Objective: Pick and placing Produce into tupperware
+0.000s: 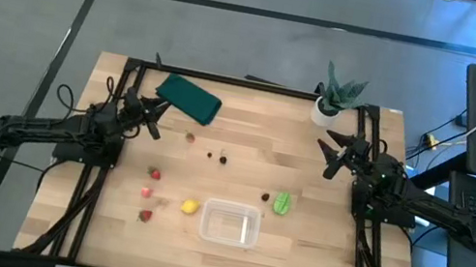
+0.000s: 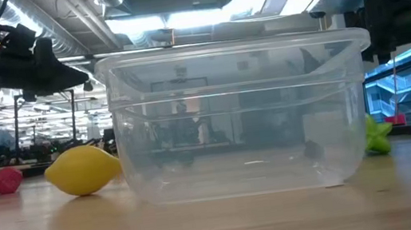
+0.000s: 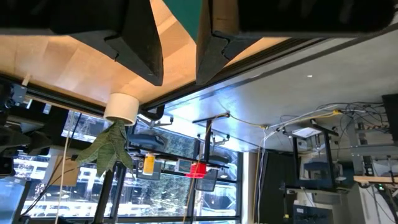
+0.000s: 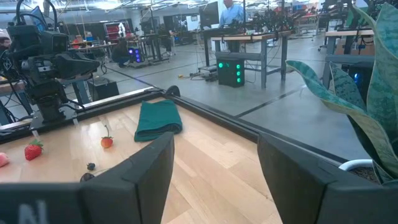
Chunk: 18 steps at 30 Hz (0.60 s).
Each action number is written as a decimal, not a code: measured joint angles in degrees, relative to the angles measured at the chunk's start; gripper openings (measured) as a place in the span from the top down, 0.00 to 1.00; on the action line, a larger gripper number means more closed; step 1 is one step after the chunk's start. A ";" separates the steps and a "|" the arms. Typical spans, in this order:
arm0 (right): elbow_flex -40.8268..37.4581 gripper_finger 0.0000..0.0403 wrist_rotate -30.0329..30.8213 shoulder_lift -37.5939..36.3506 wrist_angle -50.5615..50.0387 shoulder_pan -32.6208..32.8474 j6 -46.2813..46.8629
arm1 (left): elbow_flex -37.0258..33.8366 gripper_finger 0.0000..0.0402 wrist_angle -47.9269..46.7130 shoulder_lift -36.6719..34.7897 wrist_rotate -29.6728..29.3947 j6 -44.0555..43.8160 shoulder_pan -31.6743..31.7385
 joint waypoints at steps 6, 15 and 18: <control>0.00 0.42 0.01 0.00 0.02 -0.01 0.00 | 0.01 0.75 0.01 -0.01 0.01 0.01 0.01; 0.00 0.42 0.02 0.00 0.02 0.00 0.00 | 0.00 0.73 -0.01 0.00 0.01 0.00 -0.01; 0.00 0.42 0.02 -0.01 0.02 -0.02 0.00 | -0.01 0.72 -0.02 0.01 0.01 0.02 0.00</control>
